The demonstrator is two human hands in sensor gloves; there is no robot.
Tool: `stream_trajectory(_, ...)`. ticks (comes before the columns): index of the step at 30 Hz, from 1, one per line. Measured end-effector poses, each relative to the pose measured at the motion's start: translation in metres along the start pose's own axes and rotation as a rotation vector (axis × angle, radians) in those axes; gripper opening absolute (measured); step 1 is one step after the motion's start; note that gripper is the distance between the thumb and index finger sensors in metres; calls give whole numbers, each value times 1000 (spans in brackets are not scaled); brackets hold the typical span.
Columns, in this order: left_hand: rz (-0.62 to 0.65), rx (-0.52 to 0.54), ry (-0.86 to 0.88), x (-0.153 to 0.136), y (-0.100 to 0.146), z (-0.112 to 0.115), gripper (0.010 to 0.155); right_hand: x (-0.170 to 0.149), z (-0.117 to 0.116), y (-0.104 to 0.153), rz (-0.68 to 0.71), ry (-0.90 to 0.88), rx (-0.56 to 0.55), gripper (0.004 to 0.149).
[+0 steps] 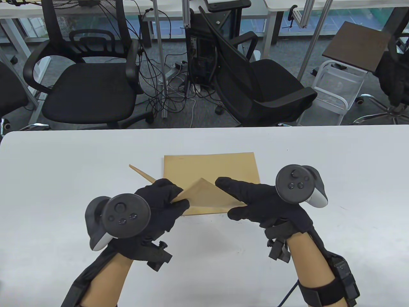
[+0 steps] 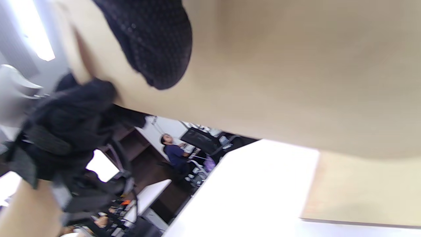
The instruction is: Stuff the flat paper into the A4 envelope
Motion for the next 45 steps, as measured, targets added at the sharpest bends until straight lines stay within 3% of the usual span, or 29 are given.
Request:
stream_trajectory(3,34,-10,1,-17,0,5,33,-12,-4,0,-29,2,-51,52)
stream_trajectory(8,-64,-10,9,-53,0,19,42,-8,1,0,-32,319,-246,50)
stream_trajectory(10,-112,-62,-37,-70,2,25,66,-8,6,2,-49,450,-310,50)
stream_trajectory(15,-174,-122,-202,-94,17,36,86,-27,4,-4,-115,728,-400,51)
stream_trajectory(21,-248,-261,-332,-131,52,71,93,-67,-38,-38,-154,878,-290,53)
stream_trajectory(27,-347,-374,-282,-171,95,125,93,-111,-100,-81,-223,978,-148,54)
stream_trajectory(31,-383,-409,-215,-184,106,148,92,-130,-134,-95,-256,985,-76,56)
stream_trajectory(34,-408,-466,-237,-189,107,153,93,-137,-152,-97,-285,977,-27,57)
stream_trajectory(37,-388,-455,-233,-189,109,155,92,-142,-165,-98,-290,959,30,57)
stream_trajectory(45,-396,-530,-321,-195,122,165,92,-163,-184,-90,-418,803,160,64)
Point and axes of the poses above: the tracker on the back of each hand, its own x axis roughly to the thumb side, its own y axis roughly from the fingertips to the wrist, z = x × y, the point moved 4 cm from there along -y, roughly from the wrist to the fingertips, and after that the axes turned 6 degrees about y, right-handed, at the moved point
